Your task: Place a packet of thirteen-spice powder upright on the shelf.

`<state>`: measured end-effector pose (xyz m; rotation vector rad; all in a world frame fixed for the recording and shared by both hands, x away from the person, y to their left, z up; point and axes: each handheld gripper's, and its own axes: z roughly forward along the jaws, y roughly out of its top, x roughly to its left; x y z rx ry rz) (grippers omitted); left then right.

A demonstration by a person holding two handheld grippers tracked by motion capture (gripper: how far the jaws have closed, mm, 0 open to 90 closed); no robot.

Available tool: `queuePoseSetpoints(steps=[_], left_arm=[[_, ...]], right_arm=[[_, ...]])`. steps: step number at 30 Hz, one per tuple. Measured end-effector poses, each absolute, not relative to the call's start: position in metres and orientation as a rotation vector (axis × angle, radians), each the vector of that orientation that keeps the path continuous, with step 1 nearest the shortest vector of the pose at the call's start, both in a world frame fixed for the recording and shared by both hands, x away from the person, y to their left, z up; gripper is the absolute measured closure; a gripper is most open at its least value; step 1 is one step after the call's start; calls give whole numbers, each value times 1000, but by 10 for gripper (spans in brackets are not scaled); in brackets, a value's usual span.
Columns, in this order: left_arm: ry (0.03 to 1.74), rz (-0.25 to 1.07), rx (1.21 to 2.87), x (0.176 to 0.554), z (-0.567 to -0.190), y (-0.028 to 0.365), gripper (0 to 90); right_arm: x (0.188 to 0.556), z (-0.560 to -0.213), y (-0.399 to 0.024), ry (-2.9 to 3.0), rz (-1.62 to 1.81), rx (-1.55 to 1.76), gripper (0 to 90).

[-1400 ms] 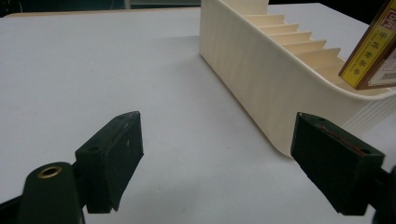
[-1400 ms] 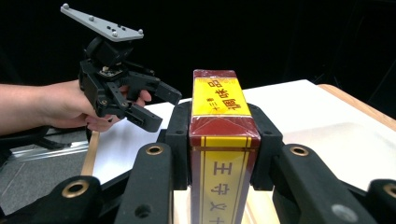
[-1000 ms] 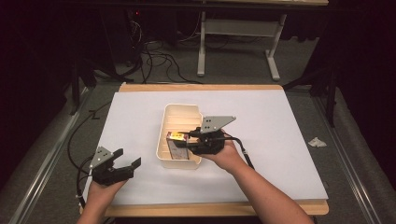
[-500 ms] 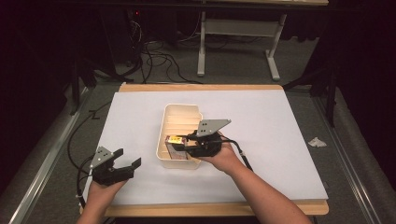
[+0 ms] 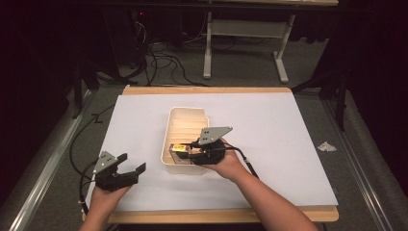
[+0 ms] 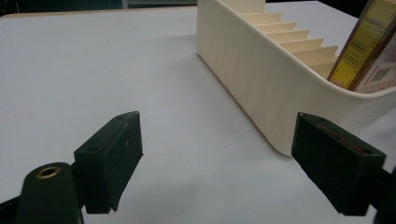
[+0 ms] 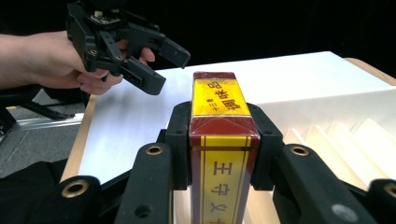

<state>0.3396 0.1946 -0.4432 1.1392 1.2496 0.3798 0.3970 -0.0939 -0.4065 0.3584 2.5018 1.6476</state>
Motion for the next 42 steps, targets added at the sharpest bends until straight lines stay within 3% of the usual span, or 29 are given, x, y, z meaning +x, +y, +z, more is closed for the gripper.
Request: queuePoseSetpoints(steps=[26, 42], left_arm=[[1248, 376, 1140, 339, -443, 194, 167], [1246, 376, 1152, 338, -444, 192, 167]], right_arm=[[394, -424, -98, 2494, 1637, 421, 662], [388, -428, -106, 2480, 1612, 456, 606]])
